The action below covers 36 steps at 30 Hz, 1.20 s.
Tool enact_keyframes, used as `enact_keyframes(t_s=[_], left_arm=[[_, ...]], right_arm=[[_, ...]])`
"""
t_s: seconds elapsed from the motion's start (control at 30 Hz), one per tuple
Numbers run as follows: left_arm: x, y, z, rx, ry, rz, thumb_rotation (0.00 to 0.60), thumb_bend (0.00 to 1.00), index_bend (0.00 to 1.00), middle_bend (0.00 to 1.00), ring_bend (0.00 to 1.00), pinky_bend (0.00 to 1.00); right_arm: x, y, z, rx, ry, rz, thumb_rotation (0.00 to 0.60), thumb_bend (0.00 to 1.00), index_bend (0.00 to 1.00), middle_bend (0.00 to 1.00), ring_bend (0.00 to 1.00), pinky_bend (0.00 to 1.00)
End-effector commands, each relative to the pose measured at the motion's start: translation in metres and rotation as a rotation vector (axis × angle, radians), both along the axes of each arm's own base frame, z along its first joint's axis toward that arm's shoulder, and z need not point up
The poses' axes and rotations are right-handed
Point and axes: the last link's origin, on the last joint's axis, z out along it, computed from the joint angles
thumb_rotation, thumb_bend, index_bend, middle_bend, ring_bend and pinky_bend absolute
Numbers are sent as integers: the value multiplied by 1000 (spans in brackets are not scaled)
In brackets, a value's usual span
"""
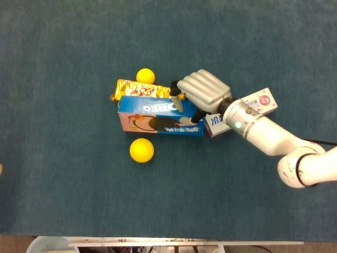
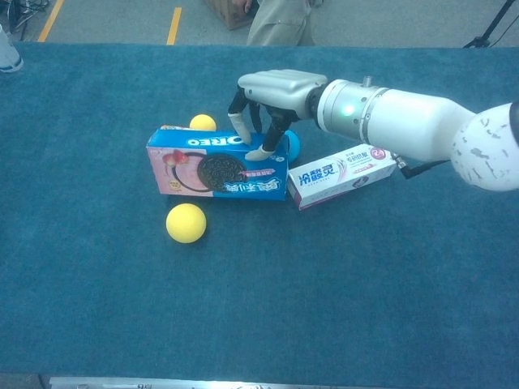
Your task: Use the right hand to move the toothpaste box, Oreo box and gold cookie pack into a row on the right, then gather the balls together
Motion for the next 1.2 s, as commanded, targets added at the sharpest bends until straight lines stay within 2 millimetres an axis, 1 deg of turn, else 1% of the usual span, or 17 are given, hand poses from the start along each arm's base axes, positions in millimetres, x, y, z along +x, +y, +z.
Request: enact_keyframes(t_s=[0.03, 0.23, 0.37, 0.5, 0.6, 0.8, 0.9, 1.0, 1.1, 1.2], left_arm=[[0, 0, 0, 1, 1, 0, 600, 314, 80, 174, 26, 74], [-1, 1, 0, 1, 0, 1, 600, 314, 80, 174, 27, 74], [0, 2, -1, -2, -1, -1, 600, 314, 80, 174, 26, 74], [-1, 4, -1, -2, 0, -1, 600, 314, 80, 175, 26, 74], [-1, 6, -2, -4, -1, -3, 600, 314, 80, 175, 27, 74], [3, 11, -8, -23, -9, -23, 600, 314, 80, 176, 26, 74], [6, 13, -11, -29, -11, -33, 600, 314, 80, 176, 26, 74], [7, 14, -12, -32, -11, -37, 600, 314, 80, 177, 26, 74], [8, 14, -13, -34, -13, -38, 600, 314, 80, 177, 26, 74], [8, 13, -12, -33, -11, -36, 600, 314, 80, 177, 26, 75]], right_arm=[[1, -2, 7, -17, -24, 3, 600, 301, 641, 528, 491, 697], [-4, -4, 30, -52, -54, 7, 600, 301, 640, 528, 491, 697], [-16, -5, 49, -80, -52, 10, 600, 301, 640, 528, 491, 697], [-34, -4, 70, -110, -42, 0, 600, 300, 641, 528, 491, 697], [-54, -6, 90, -145, -30, -25, 600, 299, 641, 529, 491, 697], [-89, -13, 117, -211, 7, -85, 600, 299, 641, 529, 491, 697], [-101, -19, 126, -246, 25, -109, 600, 299, 641, 529, 492, 697], [-107, -26, 132, -269, 34, -128, 600, 298, 641, 530, 491, 697], [-110, -35, 134, -283, 43, -141, 600, 297, 641, 529, 491, 697], [-112, -43, 132, -292, 63, -148, 600, 297, 640, 529, 491, 697]])
